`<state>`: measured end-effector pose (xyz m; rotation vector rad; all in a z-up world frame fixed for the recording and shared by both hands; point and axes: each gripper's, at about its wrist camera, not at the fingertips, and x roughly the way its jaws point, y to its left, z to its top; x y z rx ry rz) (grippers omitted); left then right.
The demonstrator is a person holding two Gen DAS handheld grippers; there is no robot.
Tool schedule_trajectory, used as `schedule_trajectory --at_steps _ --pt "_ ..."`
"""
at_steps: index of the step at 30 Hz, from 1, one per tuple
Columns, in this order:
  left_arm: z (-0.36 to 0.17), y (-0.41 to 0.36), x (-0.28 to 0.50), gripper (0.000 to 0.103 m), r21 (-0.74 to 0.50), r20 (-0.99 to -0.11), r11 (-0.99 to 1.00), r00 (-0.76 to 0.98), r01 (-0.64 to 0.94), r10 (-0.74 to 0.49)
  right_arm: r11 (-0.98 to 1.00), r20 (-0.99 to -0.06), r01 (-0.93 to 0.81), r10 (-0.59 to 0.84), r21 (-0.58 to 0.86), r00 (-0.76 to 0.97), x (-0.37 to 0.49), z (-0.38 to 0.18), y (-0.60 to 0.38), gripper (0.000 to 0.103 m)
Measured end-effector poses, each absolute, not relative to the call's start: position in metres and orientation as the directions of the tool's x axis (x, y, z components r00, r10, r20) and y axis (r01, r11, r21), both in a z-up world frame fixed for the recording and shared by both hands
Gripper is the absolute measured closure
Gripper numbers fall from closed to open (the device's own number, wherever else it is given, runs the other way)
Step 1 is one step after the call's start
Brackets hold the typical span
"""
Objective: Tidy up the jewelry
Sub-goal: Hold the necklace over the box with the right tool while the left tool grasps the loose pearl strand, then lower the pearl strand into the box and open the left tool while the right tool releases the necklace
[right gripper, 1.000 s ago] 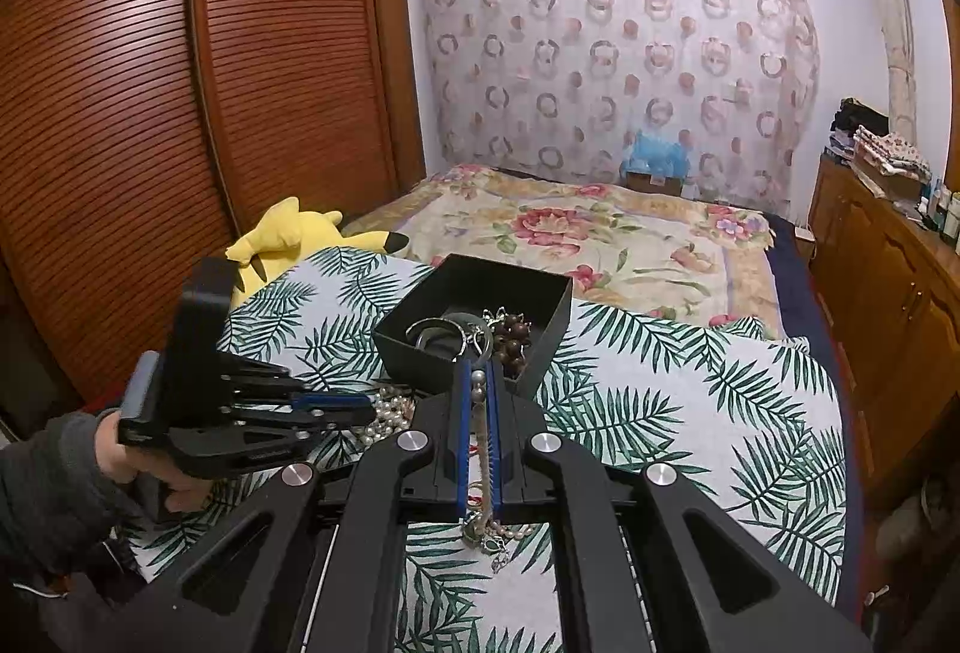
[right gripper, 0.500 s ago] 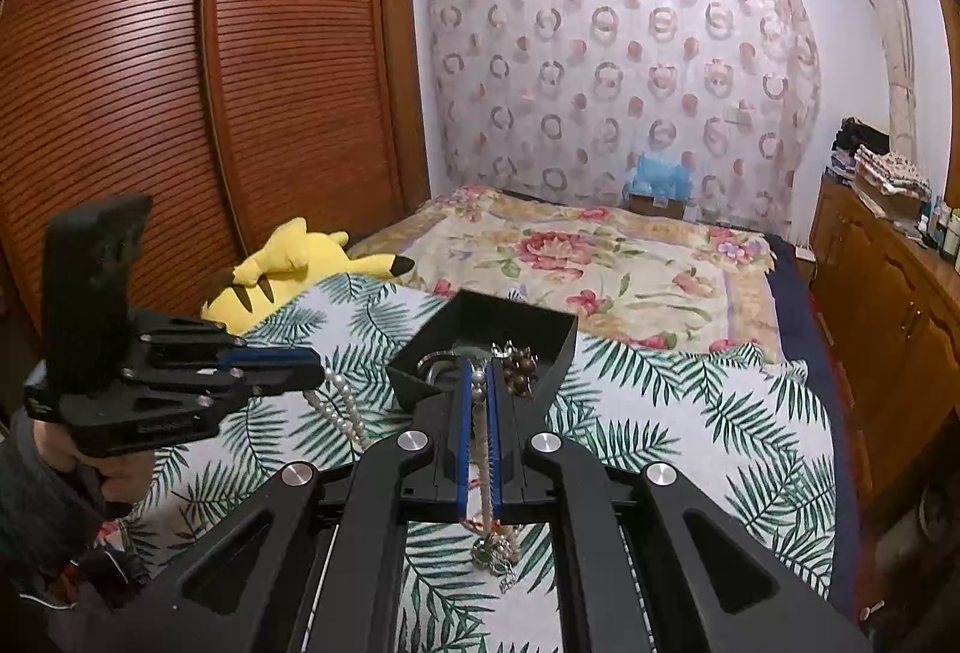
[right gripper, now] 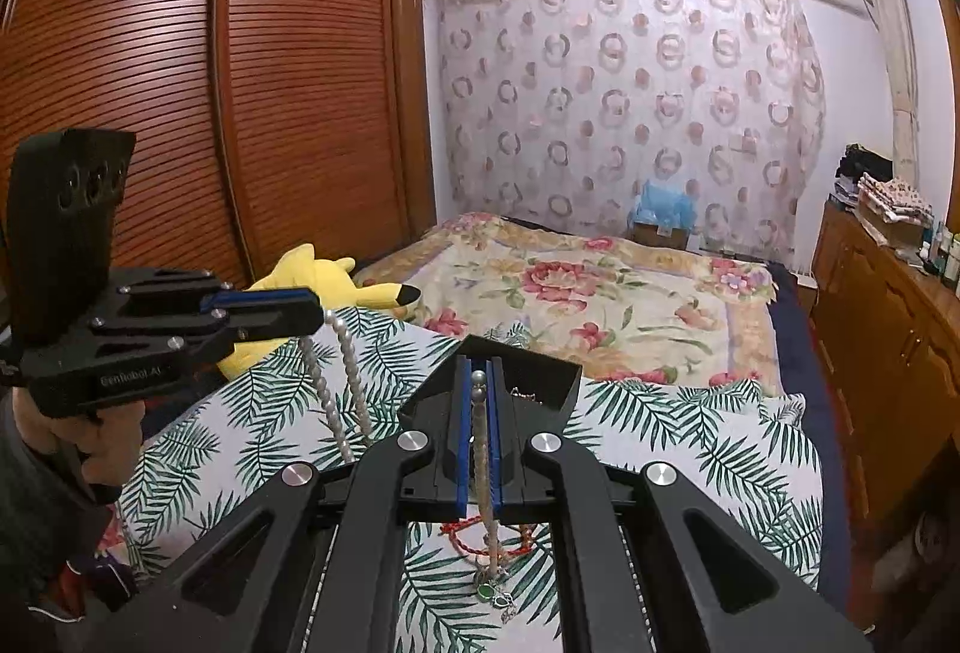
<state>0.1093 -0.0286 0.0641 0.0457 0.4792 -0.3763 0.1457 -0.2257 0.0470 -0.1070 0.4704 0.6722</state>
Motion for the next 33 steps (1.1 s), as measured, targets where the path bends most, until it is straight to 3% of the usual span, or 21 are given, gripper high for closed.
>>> schedule_trajectory --at_steps 20,33 --pt "0.117 -0.027 0.147 0.096 -0.036 -0.382 0.93 0.854 0.367 -0.352 0.761 -0.398 -0.646 0.609 0.051 0.686 0.182 0.087 -0.221 0.097" --pt "0.112 -0.014 0.202 0.096 -0.059 -0.42 0.936 0.842 0.348 -0.339 0.74 -0.403 -0.67 0.63 0.055 0.664 0.237 0.105 -0.201 0.097"
